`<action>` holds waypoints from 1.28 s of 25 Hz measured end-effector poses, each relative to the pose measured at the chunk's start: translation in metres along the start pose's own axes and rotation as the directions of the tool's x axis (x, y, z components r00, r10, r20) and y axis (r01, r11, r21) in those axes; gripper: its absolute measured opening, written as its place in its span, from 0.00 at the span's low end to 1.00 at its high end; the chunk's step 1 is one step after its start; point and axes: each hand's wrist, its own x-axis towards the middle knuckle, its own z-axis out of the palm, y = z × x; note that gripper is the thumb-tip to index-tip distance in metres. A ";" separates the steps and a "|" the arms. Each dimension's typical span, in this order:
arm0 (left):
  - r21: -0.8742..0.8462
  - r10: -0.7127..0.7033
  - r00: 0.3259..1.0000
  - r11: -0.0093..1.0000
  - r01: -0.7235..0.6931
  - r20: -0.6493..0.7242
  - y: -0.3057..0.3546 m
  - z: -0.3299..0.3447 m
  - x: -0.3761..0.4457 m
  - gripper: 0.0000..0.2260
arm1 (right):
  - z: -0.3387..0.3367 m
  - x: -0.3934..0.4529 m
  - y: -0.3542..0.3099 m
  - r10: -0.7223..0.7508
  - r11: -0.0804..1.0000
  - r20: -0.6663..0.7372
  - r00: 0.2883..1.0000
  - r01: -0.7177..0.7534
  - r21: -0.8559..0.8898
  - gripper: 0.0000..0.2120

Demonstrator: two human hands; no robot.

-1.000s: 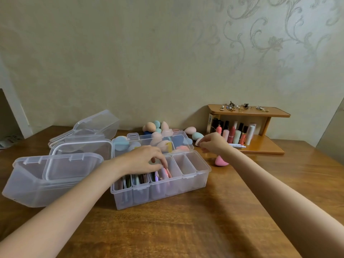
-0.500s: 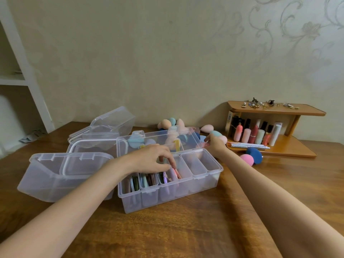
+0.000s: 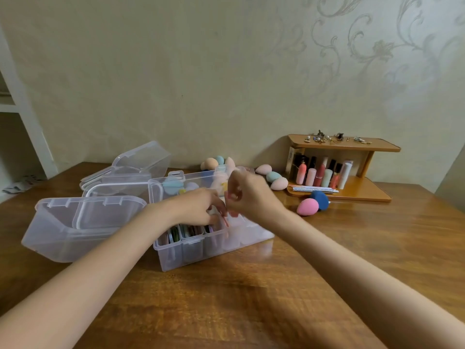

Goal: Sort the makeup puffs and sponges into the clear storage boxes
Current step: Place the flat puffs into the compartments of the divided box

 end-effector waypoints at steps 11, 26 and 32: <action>0.061 -0.009 1.000 0.998 0.009 -0.014 0.004 0.002 -0.002 0.09 | 0.025 -0.001 0.009 0.045 0.968 0.225 0.973 0.013 -0.251 0.11; -0.085 0.127 0.983 0.987 -0.139 -0.132 -0.007 -0.009 0.027 0.10 | -0.018 0.086 0.105 0.396 0.908 0.015 0.918 -0.389 -0.156 0.13; -0.086 0.188 0.974 0.976 -0.199 -0.124 -0.016 -0.009 0.038 0.10 | 0.035 0.126 0.157 0.475 0.844 0.198 0.857 -0.380 -0.379 0.15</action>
